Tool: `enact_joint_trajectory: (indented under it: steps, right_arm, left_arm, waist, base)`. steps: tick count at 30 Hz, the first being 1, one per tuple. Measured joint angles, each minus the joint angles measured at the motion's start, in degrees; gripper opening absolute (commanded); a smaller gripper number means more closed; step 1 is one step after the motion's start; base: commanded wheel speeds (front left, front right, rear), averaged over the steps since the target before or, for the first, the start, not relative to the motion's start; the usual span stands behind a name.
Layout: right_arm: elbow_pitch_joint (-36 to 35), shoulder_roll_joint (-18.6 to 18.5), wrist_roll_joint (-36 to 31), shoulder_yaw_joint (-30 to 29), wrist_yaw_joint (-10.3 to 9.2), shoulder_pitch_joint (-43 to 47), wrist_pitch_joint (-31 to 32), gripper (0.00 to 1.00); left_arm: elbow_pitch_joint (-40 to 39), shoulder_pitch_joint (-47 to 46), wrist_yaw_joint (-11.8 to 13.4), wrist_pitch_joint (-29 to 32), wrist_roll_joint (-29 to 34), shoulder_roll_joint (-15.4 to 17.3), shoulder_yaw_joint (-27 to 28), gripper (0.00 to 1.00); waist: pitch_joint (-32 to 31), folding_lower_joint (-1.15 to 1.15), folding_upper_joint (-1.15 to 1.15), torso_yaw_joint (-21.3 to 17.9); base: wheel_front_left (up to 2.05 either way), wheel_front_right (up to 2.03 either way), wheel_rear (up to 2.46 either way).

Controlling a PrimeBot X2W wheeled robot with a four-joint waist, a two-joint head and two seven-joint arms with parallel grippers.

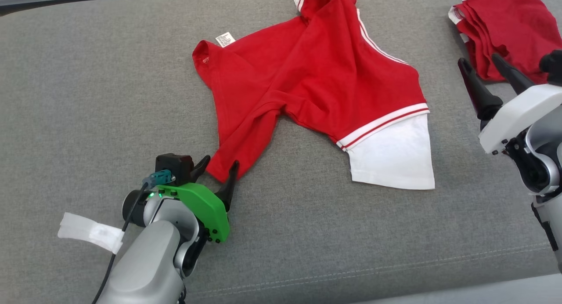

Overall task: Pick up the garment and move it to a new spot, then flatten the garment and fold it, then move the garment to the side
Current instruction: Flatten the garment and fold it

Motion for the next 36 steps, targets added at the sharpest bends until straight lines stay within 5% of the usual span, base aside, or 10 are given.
enact_joint_trajectory:
  steps: [2,3,4,8,15,21,30,36]
  right_arm:
    - [-2.35,0.51,-0.32,-1.12,0.0,1.66,0.78,1.0]
    - [-3.28,0.9,-0.54,-1.68,-0.01,2.35,1.09,1.0]
    - [-4.22,1.27,-0.71,-2.15,-0.01,3.08,1.53,1.0]
    - [-7.15,2.35,-1.44,-3.63,0.0,5.09,3.0,1.0]
    - [-9.51,4.11,-2.1,-5.46,0.0,6.46,4.08,1.0]
    - [-10.1,4.93,-2.56,-5.93,0.0,6.69,4.56,1.0]
    - [-10.37,5.19,-2.61,-6.43,0.0,7.99,4.79,1.0]
    - [-10.28,5.45,-2.44,-6.95,-0.01,9.15,4.78,1.0]
  left_arm:
    - [0.8,-0.13,0.01,0.44,-0.38,0.13,0.2,1.0]
    - [1.15,-0.18,0.0,0.91,-0.54,0.25,0.09,0.8]
    - [1.29,-0.18,0.0,1.22,-0.55,0.37,-0.16,0.47]
    - [1.07,-0.18,-0.09,1.91,-0.7,0.42,-0.84,0.0]
    - [-3.57,-0.3,-0.52,-3.44,0.87,1.54,-1.47,0.0]
    - [-8.16,-1.87,0.12,-10.07,4.64,5.7,-1.09,0.0]
    - [-17.57,-0.16,-0.69,-12.47,11.63,12.39,-4.68,0.0]
    - [-16.6,6.1,-1.27,-12.47,10.78,12.88,-8.09,0.0]
  waist:
    - [-0.19,0.0,0.0,-0.71]
    - [-0.32,0.0,0.0,-0.91]
    - [-0.48,0.0,0.0,-1.0]
    - [-0.8,0.0,0.0,-0.65]
    - [-1.23,0.0,0.0,0.91]
    - [-1.84,0.0,0.0,2.22]
    - [-2.46,0.0,0.0,3.48]
    - [-2.45,0.0,0.0,3.65]
  base:
    - [0.0,0.0,0.0]
    - [0.0,0.0,0.0]
    - [0.0,0.0,0.0]
    - [0.0,0.0,0.0]
    - [0.0,0.0,0.0]
    - [0.0,0.0,0.0]
    - [0.0,0.0,0.0]
    - [0.0,0.0,0.0]
